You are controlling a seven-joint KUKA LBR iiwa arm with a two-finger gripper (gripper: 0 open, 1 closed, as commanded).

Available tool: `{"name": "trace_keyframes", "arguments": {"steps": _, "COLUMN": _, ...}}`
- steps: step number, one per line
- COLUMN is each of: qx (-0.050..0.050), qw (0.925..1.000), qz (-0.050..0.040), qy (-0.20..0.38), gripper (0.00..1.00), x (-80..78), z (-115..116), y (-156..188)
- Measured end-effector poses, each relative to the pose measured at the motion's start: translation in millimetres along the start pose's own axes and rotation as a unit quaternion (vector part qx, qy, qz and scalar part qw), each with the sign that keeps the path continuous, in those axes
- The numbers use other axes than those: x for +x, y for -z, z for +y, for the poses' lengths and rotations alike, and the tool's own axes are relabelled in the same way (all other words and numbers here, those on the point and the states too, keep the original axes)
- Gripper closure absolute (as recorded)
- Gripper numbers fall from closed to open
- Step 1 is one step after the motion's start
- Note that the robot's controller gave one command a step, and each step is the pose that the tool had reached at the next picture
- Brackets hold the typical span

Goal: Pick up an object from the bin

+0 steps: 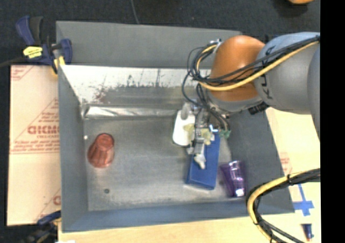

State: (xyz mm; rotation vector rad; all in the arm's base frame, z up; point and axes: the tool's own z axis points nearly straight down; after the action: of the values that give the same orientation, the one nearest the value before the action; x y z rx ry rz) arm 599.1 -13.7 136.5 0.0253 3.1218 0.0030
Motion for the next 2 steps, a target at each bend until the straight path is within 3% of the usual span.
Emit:
{"name": "trace_keyframes", "arguments": {"steps": 1, "qx": 0.001, "qw": 0.9999, "qz": -0.0041, "qy": 0.013, "gripper": 0.00, "x": 7.1, "z": -1, "y": -47}}
{"name": "trace_keyframes", "arguments": {"steps": 2, "qx": 0.000, "qw": 1.0000, "qz": -0.0021, "qy": 0.006, "gripper": 0.00, "x": 0.0, "z": -3, "y": 11}}
